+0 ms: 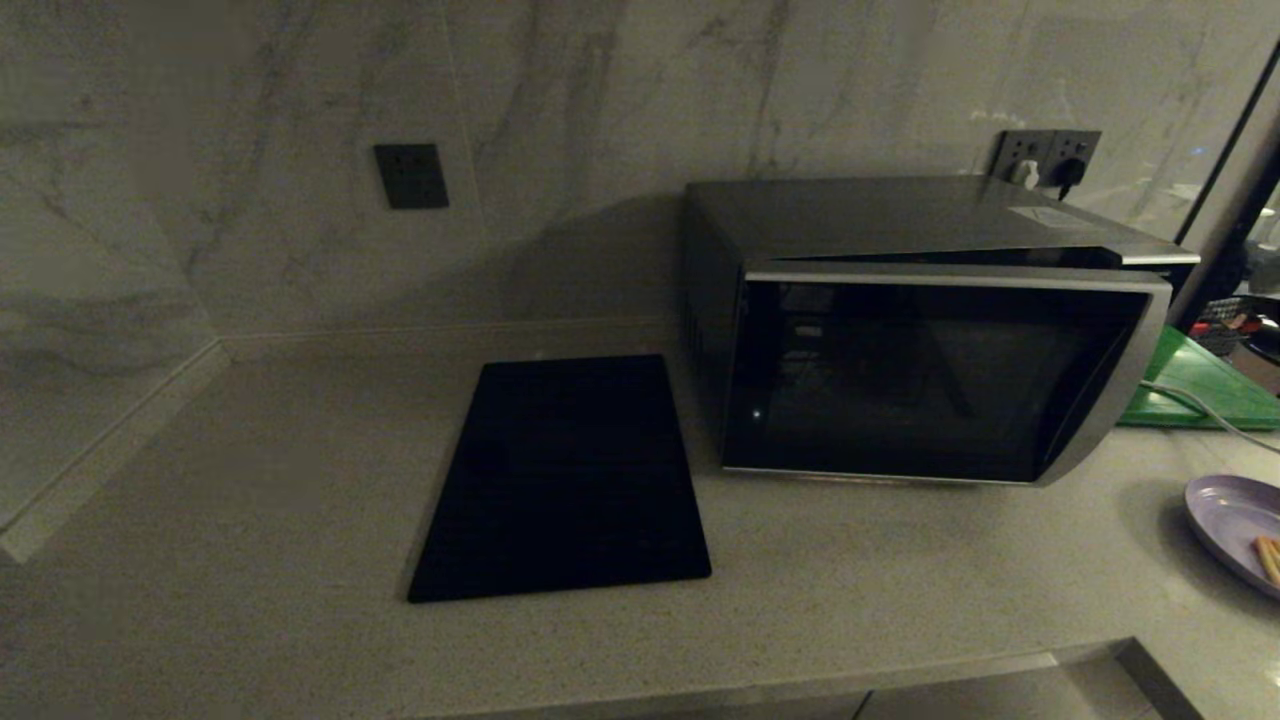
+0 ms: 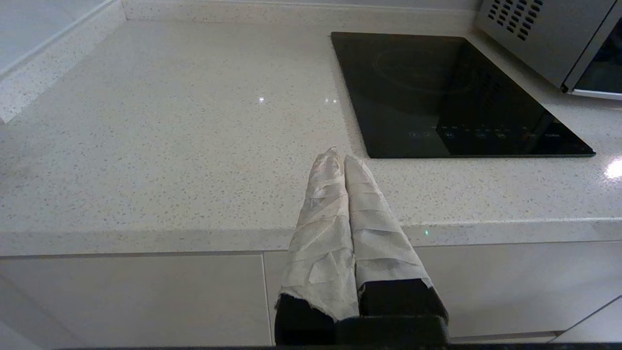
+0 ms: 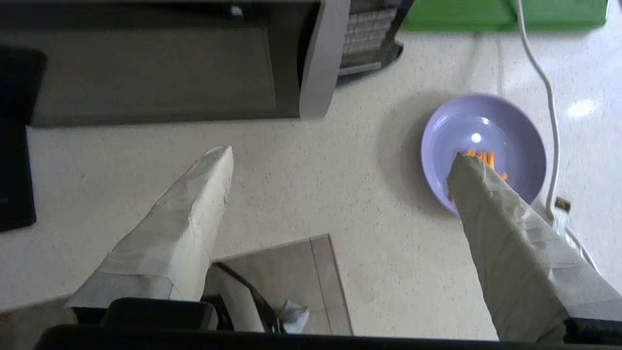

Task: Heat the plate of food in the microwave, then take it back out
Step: Open the microwave oven

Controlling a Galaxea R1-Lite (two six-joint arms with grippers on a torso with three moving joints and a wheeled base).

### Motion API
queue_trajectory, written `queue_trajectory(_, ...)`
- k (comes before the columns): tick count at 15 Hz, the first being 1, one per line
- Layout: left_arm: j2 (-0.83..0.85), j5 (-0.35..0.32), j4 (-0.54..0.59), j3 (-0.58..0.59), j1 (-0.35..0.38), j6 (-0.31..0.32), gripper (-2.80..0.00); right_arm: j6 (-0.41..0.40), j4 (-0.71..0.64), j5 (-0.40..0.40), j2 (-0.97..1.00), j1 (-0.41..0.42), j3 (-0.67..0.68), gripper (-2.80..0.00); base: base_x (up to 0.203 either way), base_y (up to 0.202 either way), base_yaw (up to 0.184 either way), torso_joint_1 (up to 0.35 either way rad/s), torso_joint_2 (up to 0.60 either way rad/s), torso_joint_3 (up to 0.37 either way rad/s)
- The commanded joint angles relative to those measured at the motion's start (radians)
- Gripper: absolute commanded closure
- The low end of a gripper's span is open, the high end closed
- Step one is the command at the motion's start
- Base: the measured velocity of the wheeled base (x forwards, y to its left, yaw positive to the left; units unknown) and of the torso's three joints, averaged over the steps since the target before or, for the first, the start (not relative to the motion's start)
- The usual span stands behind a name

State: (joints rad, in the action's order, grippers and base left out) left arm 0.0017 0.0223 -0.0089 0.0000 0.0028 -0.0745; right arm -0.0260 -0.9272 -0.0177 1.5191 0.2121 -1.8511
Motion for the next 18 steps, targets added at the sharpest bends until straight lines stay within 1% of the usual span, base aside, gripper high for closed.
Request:
queue_trajectory(1,0.000,0.001,0.000,0.000,0.000,-0.001,0.00,0.014,0.010,0.002,0.024,0.000,0.001,-2.80,0.000,0.000,0.000,0.000,0.00,0.000)
queue_trajectory(6,0.000,0.001,0.000,0.000,0.000,-0.001,0.00,0.026,0.016,0.048,0.059,0.000,-0.011,-2.80,0.000,0.000,0.000,0.000,0.00,0.000)
queue_trajectory(8,0.000,0.001,0.001,0.000,0.000,-0.001,0.00,0.026,0.053,0.055,0.066,0.000,-0.007,-2.80,0.000,0.000,0.000,0.000,0.00,0.000)
queue_trajectory(10,0.000,0.001,0.001,0.000,0.000,-0.001,0.00,0.018,0.076,0.055,0.072,0.000,-0.018,-2.80,0.000,0.000,0.000,0.000,0.00,0.000)
queue_trajectory(12,0.000,0.001,0.000,0.000,0.000,-0.001,0.00,0.012,0.162,0.052,0.081,0.000,-0.015,-2.80,0.000,0.000,0.000,0.000,0.00,0.000)
queue_trajectory(13,0.000,0.001,0.000,0.000,0.000,-0.001,0.00,0.011,0.177,0.051,0.082,0.001,-0.012,-2.80,0.000,0.000,0.000,0.000,0.00,0.000)
queue_trajectory(17,0.000,0.001,0.000,0.000,0.000,-0.001,0.00,-0.020,0.174,0.056,0.079,0.003,0.001,-2.80,0.000,0.000,0.000,0.000,0.00,0.000)
queue_trajectory(18,0.000,0.001,0.001,0.000,0.000,-0.001,0.00,-0.022,0.176,0.056,0.084,0.007,0.002,0.00,0.000,0.000,0.000,0.000,0.00,0.000)
